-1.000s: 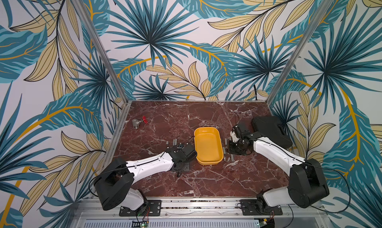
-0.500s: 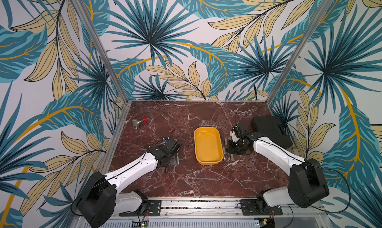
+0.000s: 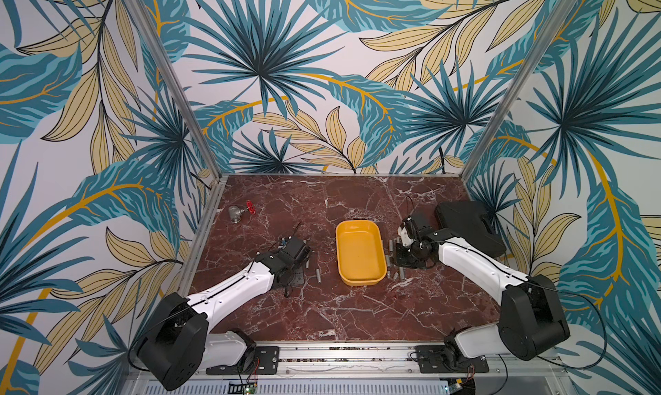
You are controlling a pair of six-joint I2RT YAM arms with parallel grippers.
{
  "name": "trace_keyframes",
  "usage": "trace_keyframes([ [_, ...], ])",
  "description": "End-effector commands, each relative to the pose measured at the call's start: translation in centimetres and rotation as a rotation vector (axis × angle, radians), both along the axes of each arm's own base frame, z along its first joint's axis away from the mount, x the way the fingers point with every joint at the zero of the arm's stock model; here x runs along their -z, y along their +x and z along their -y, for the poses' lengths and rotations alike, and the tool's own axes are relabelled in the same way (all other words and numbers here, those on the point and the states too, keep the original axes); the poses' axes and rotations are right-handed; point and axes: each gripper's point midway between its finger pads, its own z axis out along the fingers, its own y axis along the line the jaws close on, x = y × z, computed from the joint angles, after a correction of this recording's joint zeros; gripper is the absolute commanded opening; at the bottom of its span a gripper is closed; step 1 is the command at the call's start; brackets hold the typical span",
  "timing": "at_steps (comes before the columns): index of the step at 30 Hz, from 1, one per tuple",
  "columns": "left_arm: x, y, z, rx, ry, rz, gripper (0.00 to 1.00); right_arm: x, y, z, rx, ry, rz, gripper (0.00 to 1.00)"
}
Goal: Take out the socket from the storage box
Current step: Adjust the socket head at the center of the board.
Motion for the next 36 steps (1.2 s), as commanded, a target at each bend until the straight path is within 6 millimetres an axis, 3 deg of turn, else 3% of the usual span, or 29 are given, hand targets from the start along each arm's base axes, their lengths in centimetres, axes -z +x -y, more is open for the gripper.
trace_keyframes([
  [1, 0.2, -1.3, -2.5, -0.094, 0.034, -0.025, 0.3, 0.4, -0.4, 0.2, 0.005, 0.001, -0.012, 0.26],
  [8, 0.1, -3.1, -7.2, -0.272, 0.062, -0.066, 0.44, 0.7, -0.5, 0.1, 0.001, 0.004, -0.017, 0.26],
  [14, -0.8, -2.3, -9.4, -0.34, 0.036, -0.009, 0.51, 1.0, -0.4, -0.1, -0.002, 0.012, -0.022, 0.26],
  [19, -1.4, -0.4, -9.5, -0.327, 0.007, 0.043, 0.53, 0.9, -0.4, -0.1, -0.002, 0.014, -0.015, 0.26],
  [36, -0.5, 3.4, -8.3, -0.247, -0.022, 0.029, 0.55, -0.8, 0.0, 0.0, -0.011, 0.004, 0.016, 0.26],
])
